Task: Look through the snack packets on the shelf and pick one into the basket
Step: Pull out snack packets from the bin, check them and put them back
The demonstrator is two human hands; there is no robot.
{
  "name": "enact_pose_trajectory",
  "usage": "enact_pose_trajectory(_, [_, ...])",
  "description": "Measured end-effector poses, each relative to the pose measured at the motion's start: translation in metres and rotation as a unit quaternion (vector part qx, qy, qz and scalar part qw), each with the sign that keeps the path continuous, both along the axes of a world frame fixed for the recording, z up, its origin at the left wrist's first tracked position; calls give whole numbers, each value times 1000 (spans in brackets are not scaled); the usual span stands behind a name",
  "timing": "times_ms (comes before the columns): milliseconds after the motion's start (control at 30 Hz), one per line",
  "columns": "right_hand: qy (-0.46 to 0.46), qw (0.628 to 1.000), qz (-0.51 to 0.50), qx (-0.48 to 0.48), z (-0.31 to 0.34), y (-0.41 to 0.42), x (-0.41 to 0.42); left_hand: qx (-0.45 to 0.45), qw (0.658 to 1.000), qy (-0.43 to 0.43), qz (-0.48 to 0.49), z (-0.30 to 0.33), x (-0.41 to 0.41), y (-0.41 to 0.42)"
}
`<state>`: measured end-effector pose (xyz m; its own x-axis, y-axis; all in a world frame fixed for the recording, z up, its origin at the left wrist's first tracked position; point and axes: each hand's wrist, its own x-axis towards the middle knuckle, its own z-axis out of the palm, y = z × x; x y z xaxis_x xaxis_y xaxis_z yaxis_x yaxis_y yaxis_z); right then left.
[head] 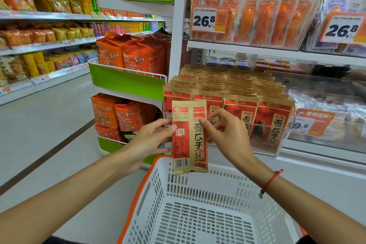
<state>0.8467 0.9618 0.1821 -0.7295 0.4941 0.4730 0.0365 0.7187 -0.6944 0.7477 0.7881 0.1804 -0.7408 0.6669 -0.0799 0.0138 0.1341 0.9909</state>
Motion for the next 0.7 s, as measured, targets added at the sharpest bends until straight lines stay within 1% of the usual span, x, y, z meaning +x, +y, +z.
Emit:
enact_pose_trajectory(67, [-11,1000,1,-25,0,0,0,4,1000,-6,2,1,-1,0])
enact_pose_trajectory(100, [-19,1000,5,-22,1,1,1,8,1000,-10,6,1,-1,-1])
enact_pose_trajectory(233, [-56,995,51,71,0,-1,2,45,997,-37,42,6,-7,-3])
enact_pose_trajectory(300, [-60,991,80,86,0,-2,1,65,995,-55,61,9,-9,-4])
enact_pose_trajectory(367, [-66,989,113,72,1,-3,2,75,992,-72,77,10,-11,-5])
enact_pose_trajectory(500, [-84,980,179,2,2,1,4,79,988,-97,89,11,-12,-7])
enact_pose_trajectory(567, [-94,974,204,-16,4,3,4,80,987,-104,93,10,-13,-8])
enact_pose_trajectory(633, [-98,975,199,-10,4,6,5,78,987,-106,88,9,-12,-7])
enact_pose_trajectory(700, [-93,982,163,13,4,9,4,73,989,-101,80,8,-11,-6])
